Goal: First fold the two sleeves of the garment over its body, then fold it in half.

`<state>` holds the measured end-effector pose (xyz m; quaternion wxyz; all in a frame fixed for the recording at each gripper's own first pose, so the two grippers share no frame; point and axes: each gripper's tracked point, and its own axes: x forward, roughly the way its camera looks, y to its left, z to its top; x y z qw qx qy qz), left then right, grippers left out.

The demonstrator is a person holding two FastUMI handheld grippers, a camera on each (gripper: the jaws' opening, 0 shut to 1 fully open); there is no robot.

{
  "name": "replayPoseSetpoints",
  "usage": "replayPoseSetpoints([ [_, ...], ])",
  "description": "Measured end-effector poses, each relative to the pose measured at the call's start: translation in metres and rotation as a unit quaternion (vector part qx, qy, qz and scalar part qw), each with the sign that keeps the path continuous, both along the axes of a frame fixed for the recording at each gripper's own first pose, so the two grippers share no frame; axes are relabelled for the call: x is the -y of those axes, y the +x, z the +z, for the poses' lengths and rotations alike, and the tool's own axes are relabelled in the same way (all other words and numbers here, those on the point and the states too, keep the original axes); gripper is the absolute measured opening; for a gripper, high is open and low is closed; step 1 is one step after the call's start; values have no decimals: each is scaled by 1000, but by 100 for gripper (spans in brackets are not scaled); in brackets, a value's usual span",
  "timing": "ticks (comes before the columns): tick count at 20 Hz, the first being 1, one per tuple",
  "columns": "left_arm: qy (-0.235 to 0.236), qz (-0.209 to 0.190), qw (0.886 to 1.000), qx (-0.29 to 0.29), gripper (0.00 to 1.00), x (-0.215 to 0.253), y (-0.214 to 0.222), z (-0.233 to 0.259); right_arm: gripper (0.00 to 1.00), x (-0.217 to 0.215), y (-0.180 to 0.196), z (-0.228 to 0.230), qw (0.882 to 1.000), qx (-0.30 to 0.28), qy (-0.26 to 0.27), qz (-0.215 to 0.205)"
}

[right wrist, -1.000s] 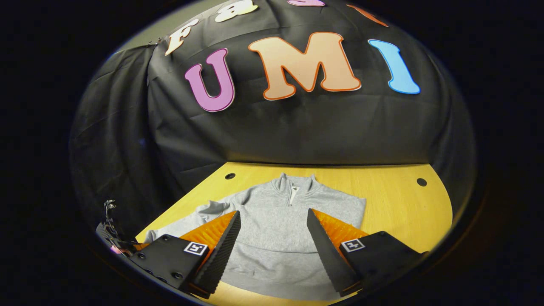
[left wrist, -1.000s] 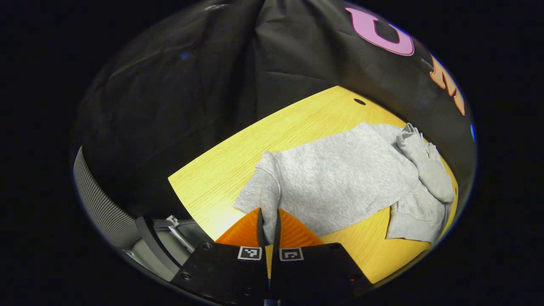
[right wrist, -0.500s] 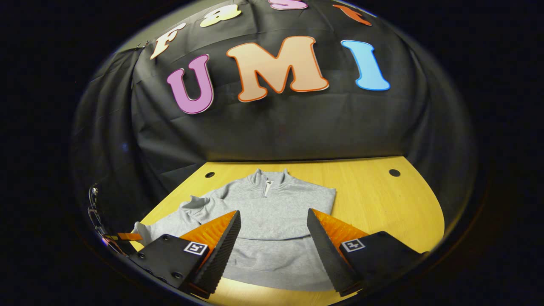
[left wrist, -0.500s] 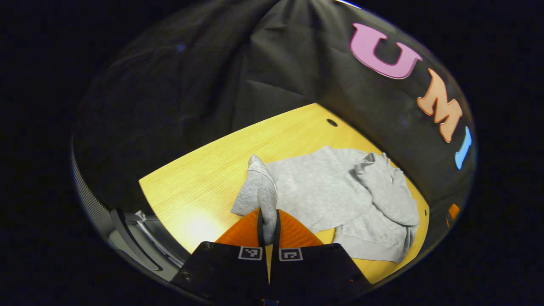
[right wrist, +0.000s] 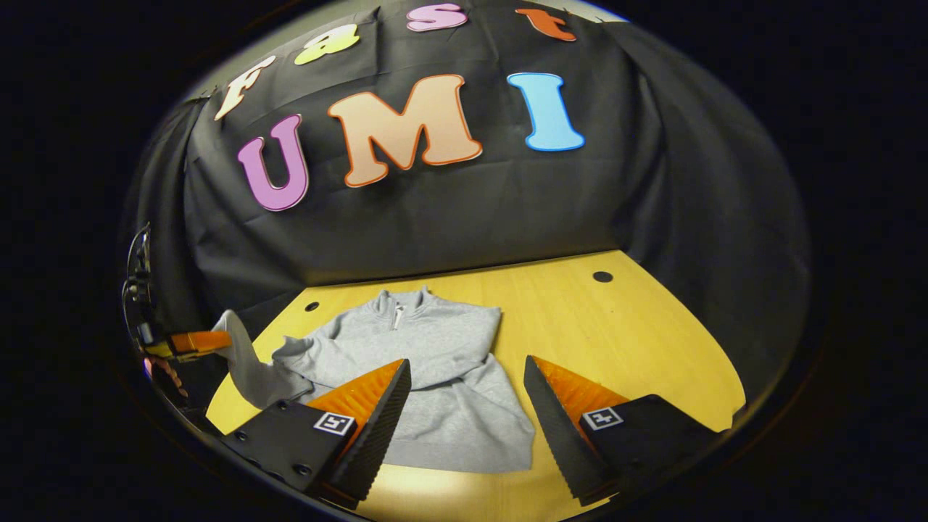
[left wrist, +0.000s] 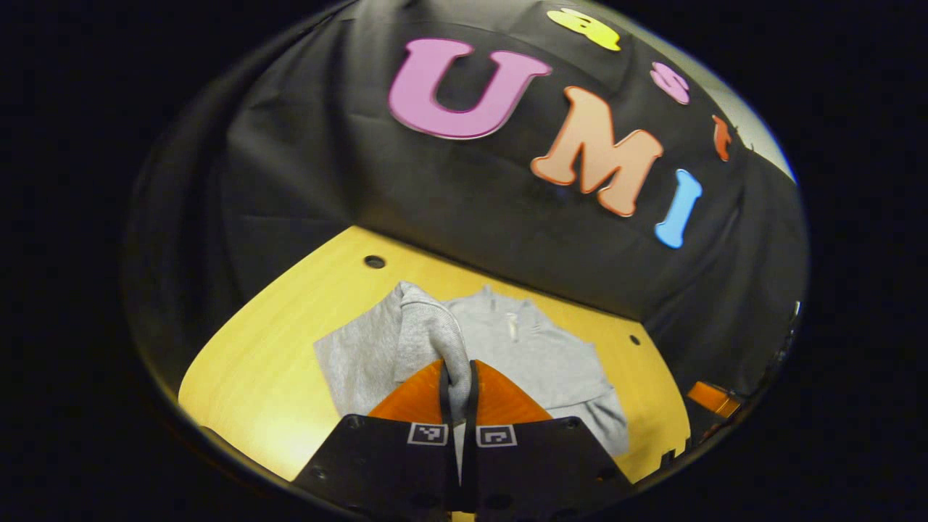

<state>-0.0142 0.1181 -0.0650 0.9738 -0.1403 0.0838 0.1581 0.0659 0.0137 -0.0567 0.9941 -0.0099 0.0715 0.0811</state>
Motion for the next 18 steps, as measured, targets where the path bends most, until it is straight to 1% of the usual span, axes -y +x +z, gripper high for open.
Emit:
replayPoseSetpoints([
  [3, 15, -60, 998, 22, 0, 41, 32, 28, 94, 36, -10, 5, 999, 11, 13, -36],
  [4, 22, -78, 996, 29, 0, 59, 44, 39, 98, 48, -16, 6, 999, 12, 20, -48],
  [5, 29, -96, 994, 32, 0, 76, 56, 47, 94, 60, -20, 6, 998, 13, 27, -60],
  [6, 37, -114, 992, 34, 0, 93, 72, 50, 98, 70, -24, 4, 997, 13, 35, -68],
  [7, 44, -131, 990, 38, 0, 108, 87, 54, 94, 79, -30, 1, 996, 11, 42, -78],
  [8, 51, -148, 987, 40, 0, 121, 101, 60, 98, 86, -35, -2, 995, 8, 48, -85],
  [9, 57, -164, 984, 42, 0, 134, 112, 62, 98, 93, -39, -5, 995, 5, 50, -91],
  [10, 61, -179, 981, 41, 0, 149, 124, 60, 98, 97, -42, -10, 994, 2, 50, -95],
  [11, 63, -192, 978, 41, 0, 161, 132, 58, 93, 98, -45, -13, 994, -2, 47, -97],
  [12, 63, -206, 976, 39, 0, 175, 142, 56, 98, 97, -43, -17, 994, -6, 42, -100],
  [13, 62, -216, 974, 34, 0, 186, 150, 52, 93, 95, -41, -19, 994, -10, 40, -98],
  [14, 59, -226, 972, 30, 0, 197, 160, 46, 98, 93, -41, -21, 995, -13, 38, -95],
  [15, 53, -236, 970, 24, 0, 207, 168, 39, 94, 91, -41, -22, 995, -14, 38, -91],
  [18, 54, -252, 966, -1, 0, 236, 190, 14, 94, 80, -39, -26, 996, -19, 39, -76],
])
